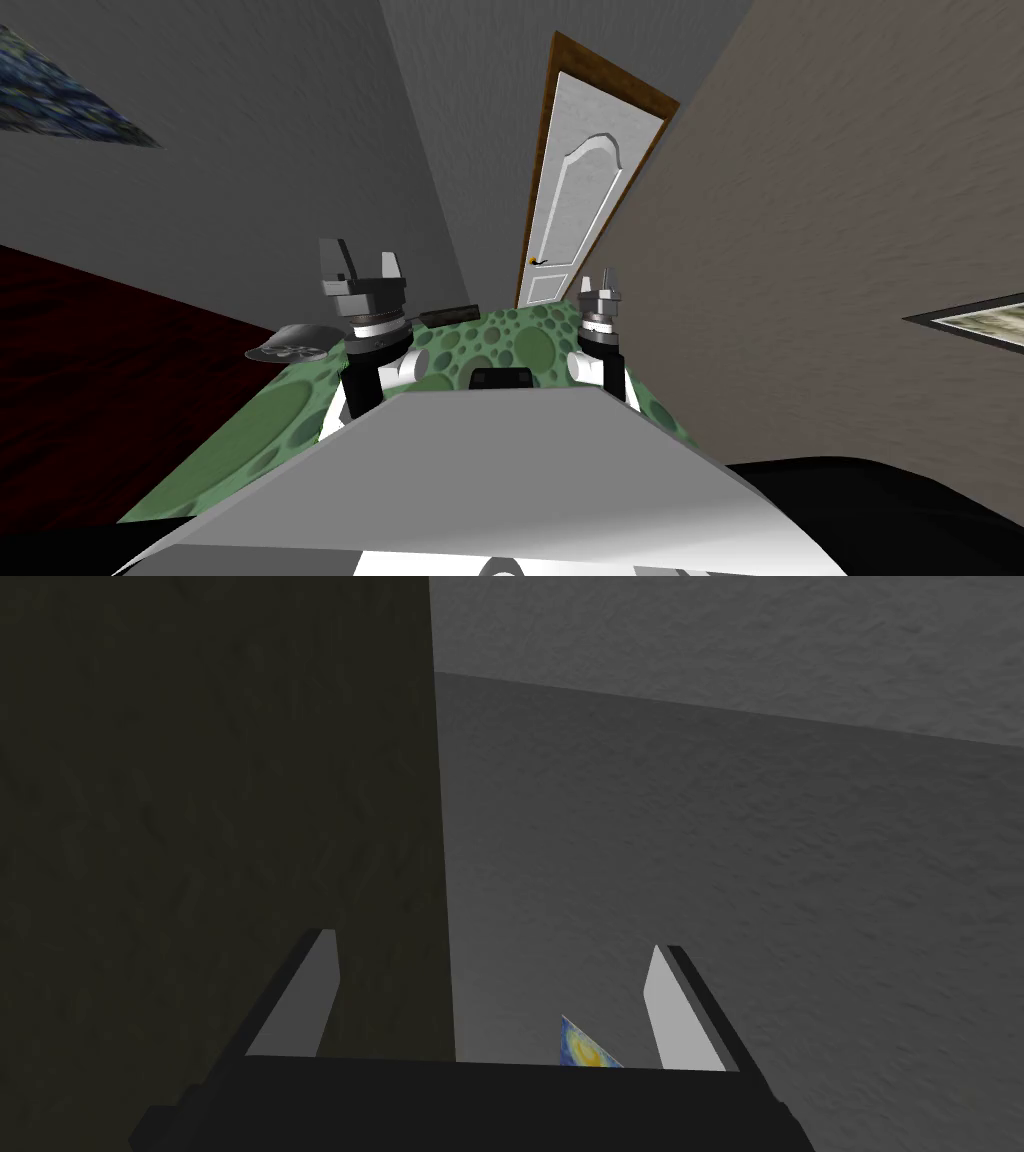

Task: Pull the door open

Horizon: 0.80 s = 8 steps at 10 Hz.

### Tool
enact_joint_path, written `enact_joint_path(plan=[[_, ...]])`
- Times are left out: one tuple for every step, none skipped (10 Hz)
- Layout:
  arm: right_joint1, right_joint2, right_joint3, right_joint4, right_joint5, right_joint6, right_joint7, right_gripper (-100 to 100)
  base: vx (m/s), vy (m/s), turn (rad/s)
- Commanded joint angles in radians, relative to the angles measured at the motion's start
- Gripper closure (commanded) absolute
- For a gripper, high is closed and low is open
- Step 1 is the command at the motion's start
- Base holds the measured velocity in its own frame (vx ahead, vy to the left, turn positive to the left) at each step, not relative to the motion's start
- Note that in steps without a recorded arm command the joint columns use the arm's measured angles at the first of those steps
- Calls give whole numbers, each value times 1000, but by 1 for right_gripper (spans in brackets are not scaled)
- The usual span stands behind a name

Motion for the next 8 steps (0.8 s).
enact_joint_path(plan=[[-9, -9, -2, 32, -1, -6, -3, -100, 69, 53, 58], [-12, -12, -3, 45, -2, -8, -4, -100, 128, -33, 53], [-19, -19, -4, 71, -3, -12, -6, -100, 147, -61, 56], [-24, -24, -5, 89, -4, -16, -8, -100, 143, -57, 69], [-29, -29, -6, 107, -5, -19, -9, -100, 114, -50, 52], [-34, -33, -7, 125, -6, -22, -11, -100, 95, -41, 37], [-40, -38, -8, 145, -7, -26, -13, -100, 87, -30, 46], [-46, -44, -10, 168, -8, -30, -15, -100, 86, -27, 54]])
